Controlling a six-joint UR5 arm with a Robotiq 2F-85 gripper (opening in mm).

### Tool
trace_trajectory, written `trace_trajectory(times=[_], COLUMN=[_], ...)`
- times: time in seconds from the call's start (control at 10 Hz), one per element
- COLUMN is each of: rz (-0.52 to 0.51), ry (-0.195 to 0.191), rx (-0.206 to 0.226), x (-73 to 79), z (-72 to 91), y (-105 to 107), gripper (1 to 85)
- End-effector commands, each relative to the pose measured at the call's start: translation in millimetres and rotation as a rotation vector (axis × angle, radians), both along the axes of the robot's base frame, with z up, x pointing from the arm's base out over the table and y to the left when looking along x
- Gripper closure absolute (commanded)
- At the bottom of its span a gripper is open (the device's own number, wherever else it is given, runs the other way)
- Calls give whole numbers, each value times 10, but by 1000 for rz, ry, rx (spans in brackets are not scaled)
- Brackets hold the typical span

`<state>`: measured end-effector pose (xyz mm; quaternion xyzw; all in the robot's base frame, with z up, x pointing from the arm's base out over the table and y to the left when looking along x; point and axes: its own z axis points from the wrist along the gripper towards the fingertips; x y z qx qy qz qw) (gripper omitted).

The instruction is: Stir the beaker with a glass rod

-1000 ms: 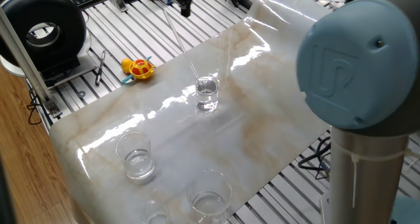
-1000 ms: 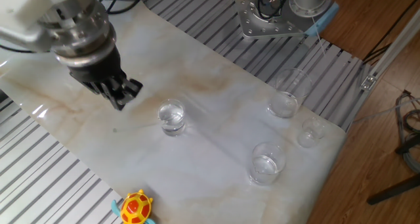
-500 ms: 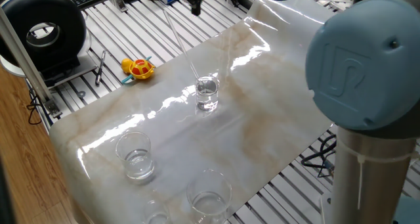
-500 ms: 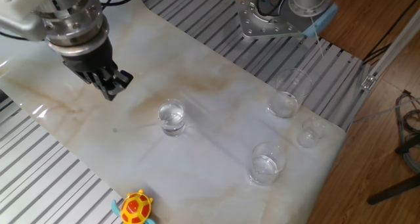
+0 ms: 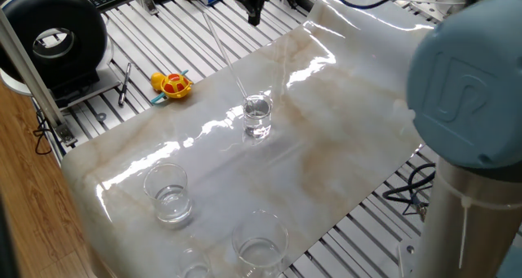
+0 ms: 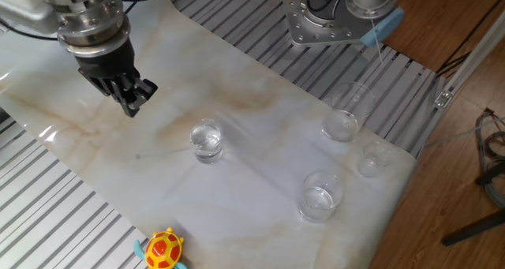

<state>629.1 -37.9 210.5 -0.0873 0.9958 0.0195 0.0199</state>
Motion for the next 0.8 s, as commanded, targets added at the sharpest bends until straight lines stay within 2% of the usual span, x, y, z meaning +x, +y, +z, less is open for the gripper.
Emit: trace_trajectory(times=[0.0,0.1,0.2,0.3,0.4,0.6,0.7], rz=[-48,-36,-19,-32,-42,-50,-51], ry=[23,13,-16,-2,23,40,51], rx=[15,10,13,-4,-44,-53,-39], x=[-87,-157,-186,-235,-284,-314,-333], z=[-103,-174,-244,-257,-250,-264,-273], y=[-32,-119,-195,-246,-338,-390,-371], gripper=[847,847,847,847,847,847,847])
